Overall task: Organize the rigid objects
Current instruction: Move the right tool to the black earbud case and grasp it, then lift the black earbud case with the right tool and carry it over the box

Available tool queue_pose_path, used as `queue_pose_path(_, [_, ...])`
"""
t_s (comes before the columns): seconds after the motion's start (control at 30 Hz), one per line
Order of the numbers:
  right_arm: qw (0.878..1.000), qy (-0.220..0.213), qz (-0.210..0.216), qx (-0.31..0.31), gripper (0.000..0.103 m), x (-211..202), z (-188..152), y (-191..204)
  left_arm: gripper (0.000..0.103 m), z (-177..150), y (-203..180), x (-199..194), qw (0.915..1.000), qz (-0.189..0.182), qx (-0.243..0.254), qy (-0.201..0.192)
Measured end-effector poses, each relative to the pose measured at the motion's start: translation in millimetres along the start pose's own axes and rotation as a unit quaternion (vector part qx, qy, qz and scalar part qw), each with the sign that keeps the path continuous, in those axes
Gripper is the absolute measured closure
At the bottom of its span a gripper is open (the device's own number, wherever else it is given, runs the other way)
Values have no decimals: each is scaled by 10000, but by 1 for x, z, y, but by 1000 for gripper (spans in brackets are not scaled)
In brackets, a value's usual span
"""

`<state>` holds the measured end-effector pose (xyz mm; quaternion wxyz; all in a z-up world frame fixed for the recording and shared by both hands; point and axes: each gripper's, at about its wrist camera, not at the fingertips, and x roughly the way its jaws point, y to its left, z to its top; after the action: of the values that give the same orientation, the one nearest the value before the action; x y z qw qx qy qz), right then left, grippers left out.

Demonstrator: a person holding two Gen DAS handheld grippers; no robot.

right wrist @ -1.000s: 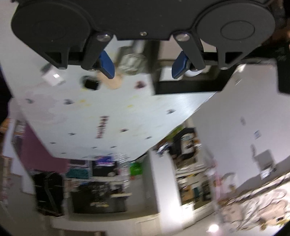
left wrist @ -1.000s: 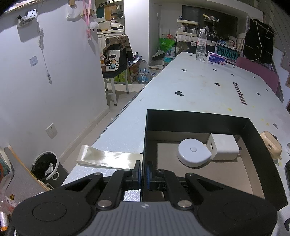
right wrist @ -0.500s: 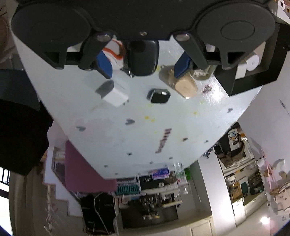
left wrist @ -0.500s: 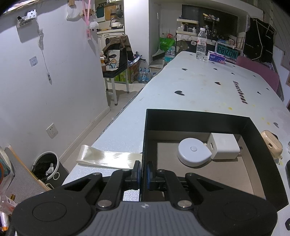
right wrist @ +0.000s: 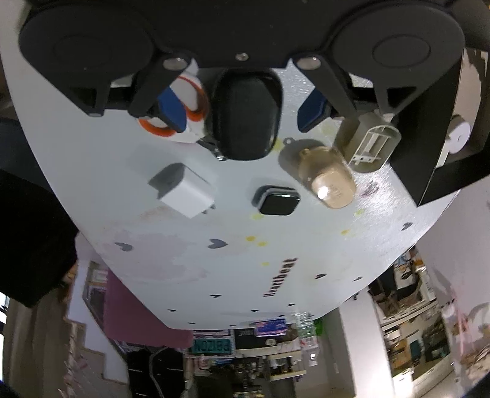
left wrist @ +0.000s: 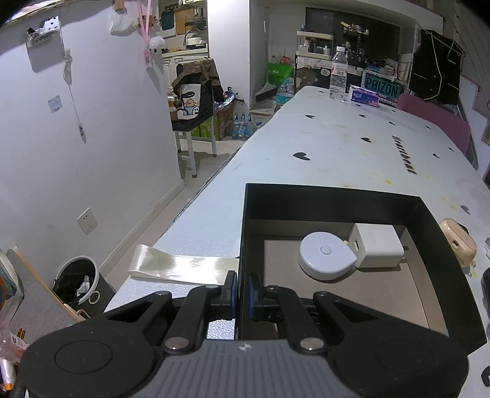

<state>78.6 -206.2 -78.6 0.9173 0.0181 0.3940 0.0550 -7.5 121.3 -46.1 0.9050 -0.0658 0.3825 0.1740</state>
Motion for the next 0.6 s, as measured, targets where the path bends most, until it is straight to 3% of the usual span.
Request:
queue_pose_path(0.23, [9985, 107, -352, -404, 48, 12, 0, 14, 97, 0, 0, 0, 10000, 0, -5, -3])
queue_pose_path(0.43, [9990, 79, -255, -359, 49, 4, -2, 15, 97, 0, -1, 0, 10000, -4, -6, -5])
queue_pose_path(0.6, [9994, -275, -46, -226, 49, -20, 3, 19, 97, 0, -1, 0, 10000, -3, -4, -5])
